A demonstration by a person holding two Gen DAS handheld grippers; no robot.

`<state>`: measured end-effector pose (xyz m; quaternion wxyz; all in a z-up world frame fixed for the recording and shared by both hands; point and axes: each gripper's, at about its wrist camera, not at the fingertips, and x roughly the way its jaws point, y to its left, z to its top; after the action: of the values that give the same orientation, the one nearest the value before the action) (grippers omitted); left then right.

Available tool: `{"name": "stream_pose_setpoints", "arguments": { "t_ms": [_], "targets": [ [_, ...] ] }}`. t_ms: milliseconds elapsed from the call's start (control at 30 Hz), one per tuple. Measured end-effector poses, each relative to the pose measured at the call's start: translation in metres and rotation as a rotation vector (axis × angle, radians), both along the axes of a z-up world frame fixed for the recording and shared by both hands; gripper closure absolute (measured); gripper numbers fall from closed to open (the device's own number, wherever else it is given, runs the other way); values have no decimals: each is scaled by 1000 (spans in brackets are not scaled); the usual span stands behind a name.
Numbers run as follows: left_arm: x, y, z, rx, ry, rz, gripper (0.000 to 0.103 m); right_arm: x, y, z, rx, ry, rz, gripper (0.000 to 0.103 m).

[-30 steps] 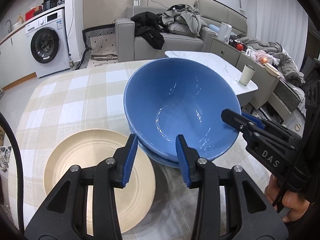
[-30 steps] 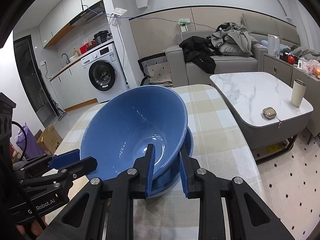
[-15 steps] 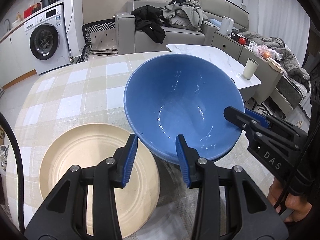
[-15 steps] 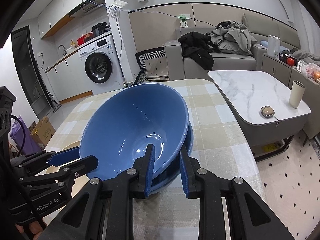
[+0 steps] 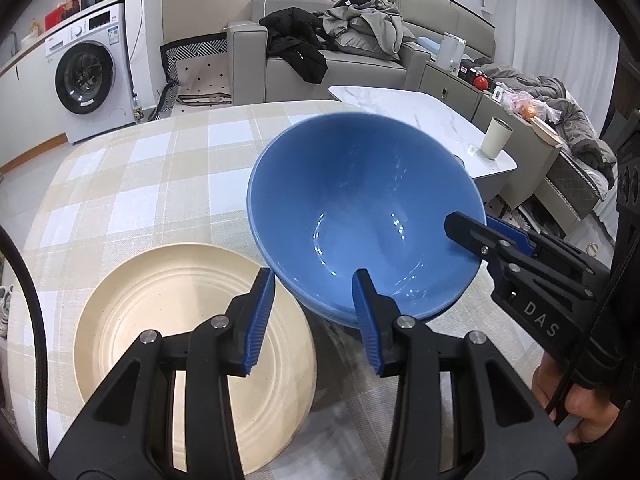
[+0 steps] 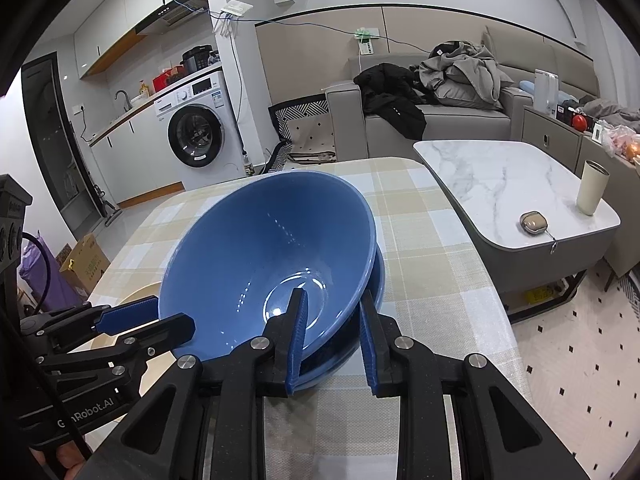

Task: Organize plates and bowls
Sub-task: 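Lower the bowls into the other blue bowls and open the left tool, then close both tools on the rim of the nested blue bowl stack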

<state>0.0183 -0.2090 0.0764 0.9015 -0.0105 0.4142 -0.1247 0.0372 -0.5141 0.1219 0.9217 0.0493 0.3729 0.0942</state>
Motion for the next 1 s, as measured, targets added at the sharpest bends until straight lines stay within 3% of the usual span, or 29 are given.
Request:
{"name": "stream_pose_setpoints", "arguments": {
  "t_ms": [233, 333, 467, 567, 633, 667, 767, 1000],
  "targets": [
    [1, 4, -1, -5, 1, -10, 53, -2, 0, -1, -1, 2, -13, 73],
    [1, 6, 0, -16, 3, -6, 39, -1, 0, -2, -8, 9, -13, 67],
    [2, 11, 1, -37, 8, -10, 21, -2, -5, -1, 3, 4, -20, 54],
    [3, 12, 2, -29, 2, -1, 17, -3, -7, 0, 6, 3, -22, 49],
    [3, 14, 2, -34, 3, 9, 9, -4, -9, 1, 9, 3, -23, 40],
    [3, 16, 2, -38, 2, 15, 0, -4, -11, 2, 14, 1, -25, 32],
    [2, 23, 2, -54, -9, 26, 1, -4, -14, 5, 23, -13, -32, 17],
    [10, 39, 1, -87, -8, 66, 1, -3, -20, 7, 25, -27, -46, 3]
  ]
}}
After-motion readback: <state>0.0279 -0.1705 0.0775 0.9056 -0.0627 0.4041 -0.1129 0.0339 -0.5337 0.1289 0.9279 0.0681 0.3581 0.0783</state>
